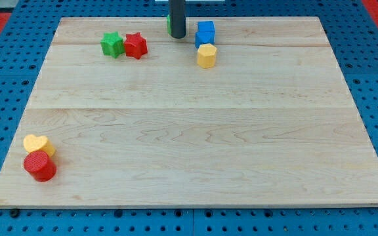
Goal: Slide the line of blocks towards the top center of the board
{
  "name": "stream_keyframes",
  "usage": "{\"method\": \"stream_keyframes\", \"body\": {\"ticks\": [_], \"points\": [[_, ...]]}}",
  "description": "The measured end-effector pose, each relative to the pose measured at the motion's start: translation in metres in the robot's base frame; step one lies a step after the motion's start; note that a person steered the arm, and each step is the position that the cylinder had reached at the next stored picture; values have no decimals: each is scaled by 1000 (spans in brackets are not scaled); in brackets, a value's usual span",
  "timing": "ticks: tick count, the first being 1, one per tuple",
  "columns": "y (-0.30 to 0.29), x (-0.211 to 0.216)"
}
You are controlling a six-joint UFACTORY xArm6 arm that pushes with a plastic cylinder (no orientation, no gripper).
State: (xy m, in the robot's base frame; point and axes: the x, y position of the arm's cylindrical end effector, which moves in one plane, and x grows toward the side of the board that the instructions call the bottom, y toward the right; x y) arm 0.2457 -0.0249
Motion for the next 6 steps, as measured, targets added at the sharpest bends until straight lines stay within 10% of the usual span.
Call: {"method": "stream_keyframes", "body": {"ticks": [4,6], "points": [[33,121],[59,94]]}}
